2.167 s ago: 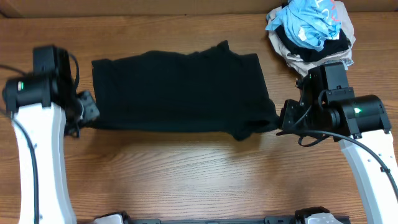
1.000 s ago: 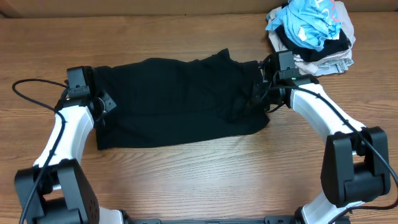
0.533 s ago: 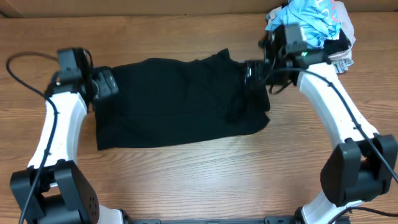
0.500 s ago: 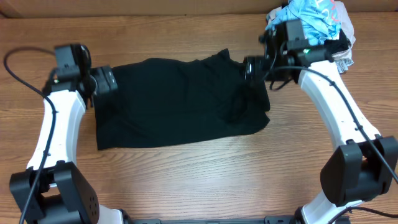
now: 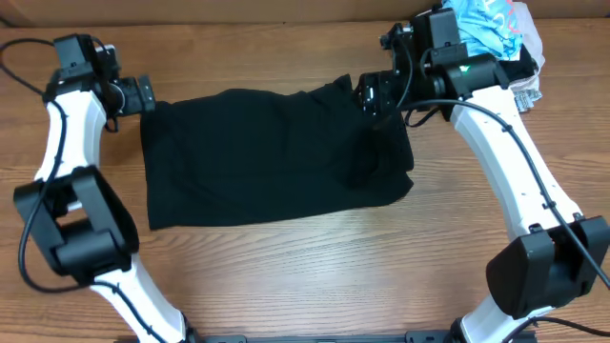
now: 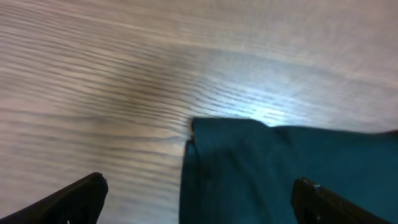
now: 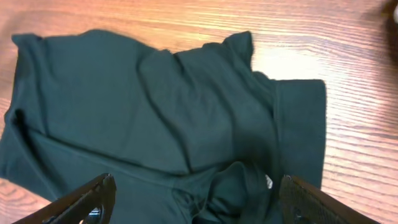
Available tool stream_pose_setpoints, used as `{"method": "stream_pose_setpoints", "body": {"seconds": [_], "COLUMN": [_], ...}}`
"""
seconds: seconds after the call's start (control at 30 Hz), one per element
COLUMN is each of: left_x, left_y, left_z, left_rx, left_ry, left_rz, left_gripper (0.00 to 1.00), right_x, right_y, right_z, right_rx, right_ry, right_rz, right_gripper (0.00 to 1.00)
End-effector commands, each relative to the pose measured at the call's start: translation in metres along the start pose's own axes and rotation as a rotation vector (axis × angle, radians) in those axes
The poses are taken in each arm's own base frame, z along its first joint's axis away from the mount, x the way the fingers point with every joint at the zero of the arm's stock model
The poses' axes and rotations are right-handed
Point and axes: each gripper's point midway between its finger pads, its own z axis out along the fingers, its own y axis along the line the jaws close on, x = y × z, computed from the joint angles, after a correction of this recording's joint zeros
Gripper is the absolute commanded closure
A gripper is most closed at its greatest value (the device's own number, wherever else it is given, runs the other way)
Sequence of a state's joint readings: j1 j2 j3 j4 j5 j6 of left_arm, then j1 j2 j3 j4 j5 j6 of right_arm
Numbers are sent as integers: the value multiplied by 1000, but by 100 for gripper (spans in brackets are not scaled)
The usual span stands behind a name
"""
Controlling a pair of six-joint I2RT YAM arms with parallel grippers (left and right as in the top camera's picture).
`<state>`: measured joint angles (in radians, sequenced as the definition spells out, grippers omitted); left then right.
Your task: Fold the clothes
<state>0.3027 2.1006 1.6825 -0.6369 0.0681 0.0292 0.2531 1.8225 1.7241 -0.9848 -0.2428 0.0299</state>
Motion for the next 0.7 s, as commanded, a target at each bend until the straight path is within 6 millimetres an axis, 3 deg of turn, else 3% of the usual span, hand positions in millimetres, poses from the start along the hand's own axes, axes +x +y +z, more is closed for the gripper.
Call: {"method": "stream_pose_setpoints", "body": {"seconds": [0.0,0.27,0.37,0.57,0.67], "left_x": [-16,-6,-2,12,15], "left_y": [-9,-7,-8,-10,-13], "left_z": [10,47,54,71,75], "left_rx": [28,30,36,41,44], "left_ry": [-39,-22,-9,30,39], "left_rz": [118,117,113,114,118], "left_gripper": [4,9,18,25,45], "right_x": [-7,-6,-7,-8,-9], "right_y": [5,9,9,9,7], "right_z": [-6,-4,-4,-4,-5], "right_rx": [15,16,16,16,31], "right_ry": [-27,-23,-29,-32,-39], "right_rz": [-28,-38,-39,-39,-40], "right_gripper": [17,30,39,42,48]}}
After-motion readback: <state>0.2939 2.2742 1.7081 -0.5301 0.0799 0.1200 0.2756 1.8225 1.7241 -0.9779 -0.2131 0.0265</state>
